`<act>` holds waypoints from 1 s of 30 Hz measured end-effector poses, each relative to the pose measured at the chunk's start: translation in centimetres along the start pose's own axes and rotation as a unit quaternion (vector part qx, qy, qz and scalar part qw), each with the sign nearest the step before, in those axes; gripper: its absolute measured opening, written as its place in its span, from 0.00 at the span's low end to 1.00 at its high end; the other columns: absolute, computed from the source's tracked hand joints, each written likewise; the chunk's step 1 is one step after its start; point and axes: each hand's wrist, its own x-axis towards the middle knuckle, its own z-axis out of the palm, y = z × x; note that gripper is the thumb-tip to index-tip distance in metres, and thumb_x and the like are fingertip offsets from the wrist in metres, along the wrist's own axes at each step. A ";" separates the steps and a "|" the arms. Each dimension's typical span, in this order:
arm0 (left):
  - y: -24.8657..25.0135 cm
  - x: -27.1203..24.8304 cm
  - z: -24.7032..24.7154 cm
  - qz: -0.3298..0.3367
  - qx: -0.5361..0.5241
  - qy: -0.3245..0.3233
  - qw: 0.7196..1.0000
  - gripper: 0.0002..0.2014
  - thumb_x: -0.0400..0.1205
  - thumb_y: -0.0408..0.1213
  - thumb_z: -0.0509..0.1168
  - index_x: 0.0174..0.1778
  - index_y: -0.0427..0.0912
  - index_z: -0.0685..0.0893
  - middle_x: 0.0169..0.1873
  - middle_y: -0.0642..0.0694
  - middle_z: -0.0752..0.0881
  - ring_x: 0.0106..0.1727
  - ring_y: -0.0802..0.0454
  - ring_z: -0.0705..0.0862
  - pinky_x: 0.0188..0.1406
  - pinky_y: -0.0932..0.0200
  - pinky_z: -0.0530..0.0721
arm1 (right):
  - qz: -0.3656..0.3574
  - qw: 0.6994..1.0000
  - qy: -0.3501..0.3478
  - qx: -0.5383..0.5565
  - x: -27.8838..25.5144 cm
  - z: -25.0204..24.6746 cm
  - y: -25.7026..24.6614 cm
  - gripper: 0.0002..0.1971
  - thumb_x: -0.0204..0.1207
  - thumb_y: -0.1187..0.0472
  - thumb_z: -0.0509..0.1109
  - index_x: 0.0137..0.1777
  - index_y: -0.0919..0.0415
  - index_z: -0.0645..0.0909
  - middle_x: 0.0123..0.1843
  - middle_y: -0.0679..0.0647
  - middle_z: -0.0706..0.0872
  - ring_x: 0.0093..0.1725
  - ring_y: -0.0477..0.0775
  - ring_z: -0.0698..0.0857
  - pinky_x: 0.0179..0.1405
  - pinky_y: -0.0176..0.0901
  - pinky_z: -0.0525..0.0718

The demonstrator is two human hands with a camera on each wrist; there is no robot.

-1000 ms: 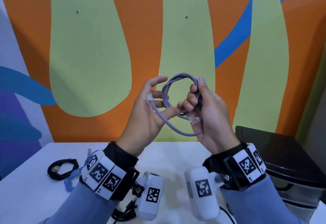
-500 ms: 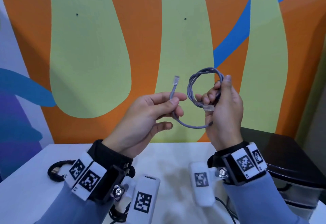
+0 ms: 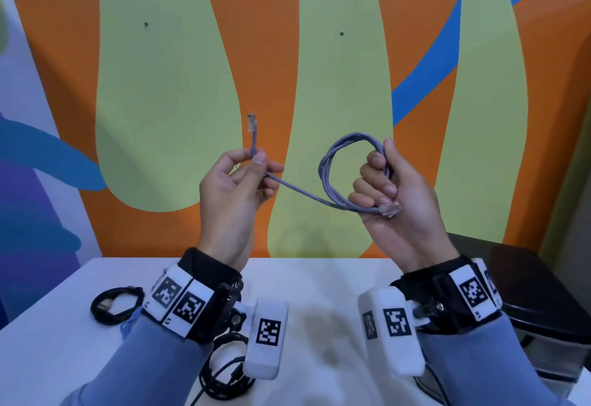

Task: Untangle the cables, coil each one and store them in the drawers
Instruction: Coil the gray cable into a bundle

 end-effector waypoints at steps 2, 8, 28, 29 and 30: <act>1.1 0.0 -0.1 0.013 -0.001 -0.072 0.997 0.07 0.89 0.34 0.69 0.60 0.39 0.88 0.44 0.41 0.92 0.38 0.54 0.83 0.43 0.66 0.86 | -0.006 1.000 0.005 -0.028 -0.1 0.1 0.2 0.21 0.92 0.47 0.61 0.38 0.56 0.75 0.25 0.46 0.59 0.20 0.43 0.58 0.19 0.34 0.66; 3.2 -0.4 -0.4 0.099 0.143 -0.237 0.956 0.09 0.82 0.37 0.75 0.56 0.45 0.96 0.58 0.39 0.92 0.64 0.53 0.88 0.57 0.60 0.86 | -0.014 0.994 -0.022 -0.102 -0.8 1.1 0.3 0.22 0.92 0.47 0.61 0.36 0.56 0.76 0.27 0.47 0.56 0.21 0.44 0.55 0.18 0.34 0.61; 2.6 -2.4 2.2 0.233 0.467 -0.085 0.849 0.14 0.81 0.36 0.70 0.62 0.54 0.86 0.26 0.53 0.85 0.31 0.50 0.84 0.41 0.45 0.86 | -0.088 0.965 -0.041 -0.243 -1.8 2.8 1.8 0.23 0.90 0.49 0.66 0.58 0.73 0.87 0.34 0.62 0.55 0.27 0.54 0.54 0.20 0.41 0.61; 2.5 -2.4 2.2 0.238 0.477 -0.076 0.843 0.14 0.82 0.36 0.69 0.61 0.54 0.88 0.25 0.52 0.84 0.31 0.47 0.83 0.40 0.44 0.85 | -0.092 0.960 -0.045 -0.259 -1.8 2.9 1.8 0.22 0.89 0.50 0.67 0.58 0.72 0.87 0.37 0.65 0.57 0.27 0.54 0.56 0.20 0.42 0.63; 2.3 -2.4 2.2 0.237 0.479 -0.068 0.842 0.13 0.82 0.36 0.69 0.60 0.54 0.89 0.25 0.52 0.84 0.31 0.45 0.85 0.40 0.44 0.86 | -0.091 0.958 -0.053 -0.268 -1.9 2.9 1.8 0.20 0.88 0.50 0.68 0.58 0.70 0.87 0.39 0.64 0.60 0.26 0.53 0.57 0.21 0.42 0.65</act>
